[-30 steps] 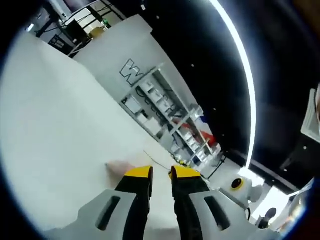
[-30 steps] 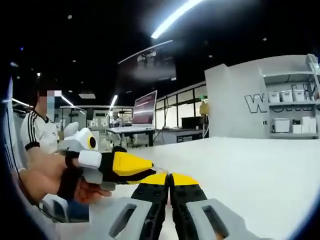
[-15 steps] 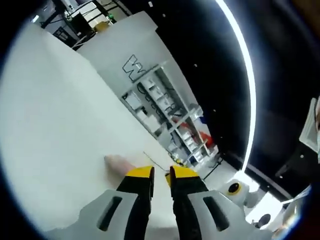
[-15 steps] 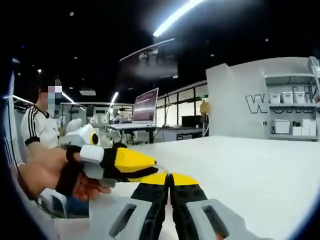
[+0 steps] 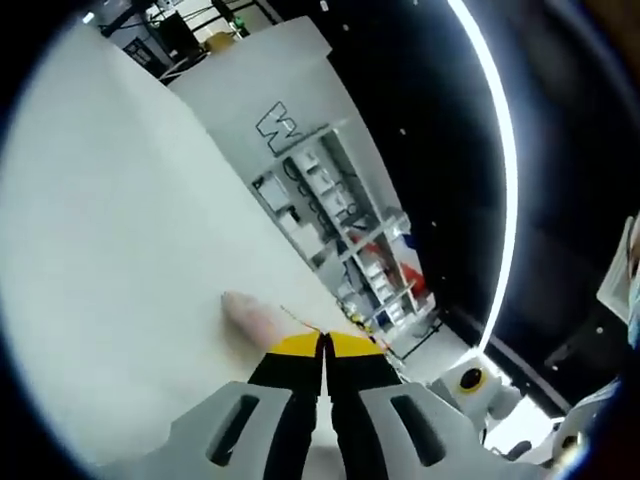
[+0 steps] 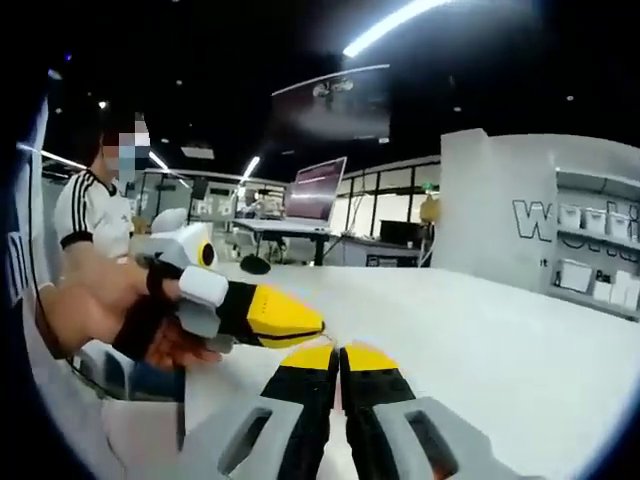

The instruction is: Open the resealable bag by pulling the two sides of the seal apart until the entire bag opening is separated and visibly accessible.

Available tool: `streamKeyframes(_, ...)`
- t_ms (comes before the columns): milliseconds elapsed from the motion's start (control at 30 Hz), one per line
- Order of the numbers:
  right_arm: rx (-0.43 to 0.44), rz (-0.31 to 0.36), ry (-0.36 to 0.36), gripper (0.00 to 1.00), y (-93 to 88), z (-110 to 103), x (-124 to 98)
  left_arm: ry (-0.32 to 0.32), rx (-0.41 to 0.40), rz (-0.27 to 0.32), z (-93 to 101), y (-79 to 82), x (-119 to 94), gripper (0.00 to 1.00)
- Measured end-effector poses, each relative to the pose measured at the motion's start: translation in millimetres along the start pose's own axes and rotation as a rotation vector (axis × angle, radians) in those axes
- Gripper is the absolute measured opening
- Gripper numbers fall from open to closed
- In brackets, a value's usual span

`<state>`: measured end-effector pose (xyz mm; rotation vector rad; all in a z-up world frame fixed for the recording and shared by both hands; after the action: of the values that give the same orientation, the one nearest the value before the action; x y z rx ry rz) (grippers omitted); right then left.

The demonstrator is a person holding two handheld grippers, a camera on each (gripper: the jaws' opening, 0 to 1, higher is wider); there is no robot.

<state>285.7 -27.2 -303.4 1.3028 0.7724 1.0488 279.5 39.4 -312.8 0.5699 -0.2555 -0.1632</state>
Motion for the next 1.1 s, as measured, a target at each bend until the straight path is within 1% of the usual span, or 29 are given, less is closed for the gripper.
streamKeyframes(167,-0.002,-0.019,0.036,0.00,1.7,-4,-5,0.003,0.008,-0.002,-1.5,0.7,-2,0.02)
streamKeyframes(300,0.009,-0.043,0.073,0.00,4.3,-6,-12,0.009,0.040,-0.009,-3.9,1.7,-6,0.02)
streamKeyframes(433,0.032,-0.039,0.094,0.00,17.7,-3,-18,0.014,0.104,-0.027,-4.3,-0.9,-8,0.02)
streamKeyframes(500,0.005,-0.027,0.101,0.00,28.1,0,-16,0.014,0.146,-0.040,-4.3,-2.4,-8,0.02)
streamKeyframes(600,-0.031,-0.028,0.119,0.00,36.1,2,-11,0.016,0.196,-0.050,-2.5,-4.5,-9,0.02)
streamKeyframes(700,-0.096,-0.108,0.180,0.00,27.4,-3,-5,0.011,0.253,-0.068,0.4,-7.8,-10,0.02)
streamKeyframes(800,-0.146,-0.161,0.229,0.00,19.0,-11,-1,0.012,0.300,-0.079,1.1,-9.6,-12,0.02)
streamKeyframes(900,-0.174,-0.190,0.266,0.00,14.3,-18,1,0.016,0.315,-0.082,0.3,-9.9,-13,0.02)
streamKeyframes(967,-0.187,-0.209,0.279,0.01,10.9,-21,3,0.016,0.320,-0.083,0.1,-10.2,-14,0.02)
streamKeyframes(1100,-0.257,-0.258,0.286,0.01,2.8,-19,5,0.014,0.327,-0.087,0.5,-11.3,-14,0.02)
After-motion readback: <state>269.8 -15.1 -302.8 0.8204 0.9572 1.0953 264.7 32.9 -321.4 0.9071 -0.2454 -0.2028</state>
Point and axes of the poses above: the point that each gripper's makers call its tool centre point, and the gripper's own axes: x roughly forward along the fingers, z roughly to its right, y roughly out of its top, the point moved 3 cm from there along -x, roughly backward along the fingers, and after that the axes turned 13 degrees about z, right-handed, at the moved point
